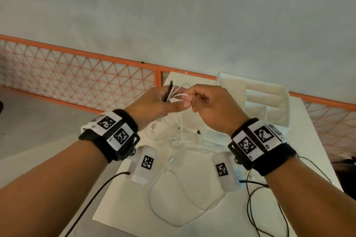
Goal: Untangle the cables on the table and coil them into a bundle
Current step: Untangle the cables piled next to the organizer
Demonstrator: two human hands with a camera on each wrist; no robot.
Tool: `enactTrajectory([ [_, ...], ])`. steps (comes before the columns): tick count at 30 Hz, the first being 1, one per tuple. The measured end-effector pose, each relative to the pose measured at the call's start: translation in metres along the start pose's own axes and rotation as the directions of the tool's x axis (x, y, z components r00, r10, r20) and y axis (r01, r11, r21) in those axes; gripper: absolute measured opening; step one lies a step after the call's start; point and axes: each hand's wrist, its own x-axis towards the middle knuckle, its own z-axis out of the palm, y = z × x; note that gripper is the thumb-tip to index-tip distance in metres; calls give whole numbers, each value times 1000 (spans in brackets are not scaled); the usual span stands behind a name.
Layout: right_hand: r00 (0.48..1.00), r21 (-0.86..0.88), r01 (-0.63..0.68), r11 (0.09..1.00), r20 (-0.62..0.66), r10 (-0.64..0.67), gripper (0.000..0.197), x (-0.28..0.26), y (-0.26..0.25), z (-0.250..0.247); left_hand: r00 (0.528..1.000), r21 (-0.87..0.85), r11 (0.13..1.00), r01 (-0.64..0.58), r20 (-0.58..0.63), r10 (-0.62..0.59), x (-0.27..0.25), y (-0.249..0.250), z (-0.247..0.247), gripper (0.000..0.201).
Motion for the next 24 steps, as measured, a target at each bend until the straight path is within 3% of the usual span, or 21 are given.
enactTrajectory([
  [1,999,4,13,1000,-51,-13,13,0,-2,-3,1000,41,999,10,5,-10,0,-2,8,5],
  [4,974,15,-48,999,-222,50,13,-2,3,-19,992,108,988,108,-79,-100,3,-18,14,22],
  [7,916,50,-133,990,-374,142,20,-10,14,-41,980,-51,982,180,-73,-184,-1,-29,10,26],
  [9,920,31,-214,976,-330,212,18,-20,24,-49,974,-232,954,192,-71,-214,-4,-26,7,24],
  [13,926,-133,-377,917,-89,367,17,-47,70,-34,976,-452,880,146,-80,-203,-7,-6,-2,25],
  [15,889,-198,-453,869,-24,458,21,-62,101,-20,978,-535,839,96,-105,-179,-8,8,-6,25],
  [17,816,-275,-548,790,35,577,24,-81,131,-5,972,-624,781,28,-165,-167,-8,21,-11,26],
  [19,734,-336,-626,704,50,677,23,-102,156,4,959,-646,763,-23,-230,-165,-8,29,-17,25],
  [21,685,-317,-686,655,24,728,25,-113,167,5,948,-588,808,-32,-275,-162,-10,27,-19,24],
  [24,730,-142,-679,721,-18,684,28,-100,148,-2,945,-489,870,54,-256,-203,-15,16,-10,20],
])
